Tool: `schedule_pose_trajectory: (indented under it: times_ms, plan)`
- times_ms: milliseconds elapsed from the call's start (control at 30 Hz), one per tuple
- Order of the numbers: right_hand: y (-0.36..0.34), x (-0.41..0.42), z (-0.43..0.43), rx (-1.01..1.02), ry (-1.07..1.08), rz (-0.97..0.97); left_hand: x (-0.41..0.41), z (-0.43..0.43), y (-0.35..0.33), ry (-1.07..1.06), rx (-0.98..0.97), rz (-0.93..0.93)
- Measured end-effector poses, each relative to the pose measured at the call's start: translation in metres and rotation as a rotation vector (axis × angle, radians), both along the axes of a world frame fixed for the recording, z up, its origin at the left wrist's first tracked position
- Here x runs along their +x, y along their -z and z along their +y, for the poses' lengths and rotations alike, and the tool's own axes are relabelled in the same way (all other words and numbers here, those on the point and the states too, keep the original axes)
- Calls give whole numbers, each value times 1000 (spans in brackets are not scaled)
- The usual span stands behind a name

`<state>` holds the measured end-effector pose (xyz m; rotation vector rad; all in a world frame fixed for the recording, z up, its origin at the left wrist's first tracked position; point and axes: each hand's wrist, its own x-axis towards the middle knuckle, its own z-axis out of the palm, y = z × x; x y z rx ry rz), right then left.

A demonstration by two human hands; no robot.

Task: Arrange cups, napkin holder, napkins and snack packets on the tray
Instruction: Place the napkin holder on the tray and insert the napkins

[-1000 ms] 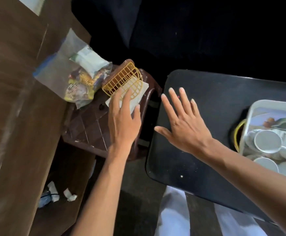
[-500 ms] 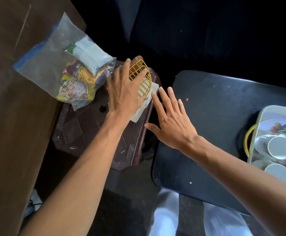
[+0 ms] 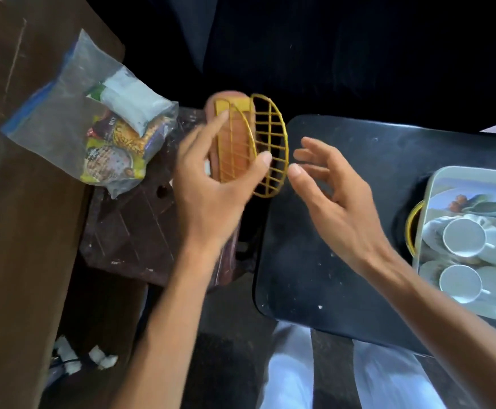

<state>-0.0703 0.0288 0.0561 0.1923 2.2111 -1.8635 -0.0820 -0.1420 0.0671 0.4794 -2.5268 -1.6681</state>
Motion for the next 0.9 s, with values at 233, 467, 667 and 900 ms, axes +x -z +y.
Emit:
schedule_pose_trajectory:
  times_ms: [233, 467, 667, 900]
  plan:
    - [-15, 51, 82, -8, 17, -74, 65, 121, 4, -18, 388, -130]
    - [-27, 101, 207, 130, 287, -148, 107, 266, -12, 108, 172, -213]
    - [-32, 136, 312, 290, 460, -183, 118, 374, -19, 278, 502, -372]
    - [-3, 147, 399, 73, 589, -376, 104, 457, 22, 440, 613, -636]
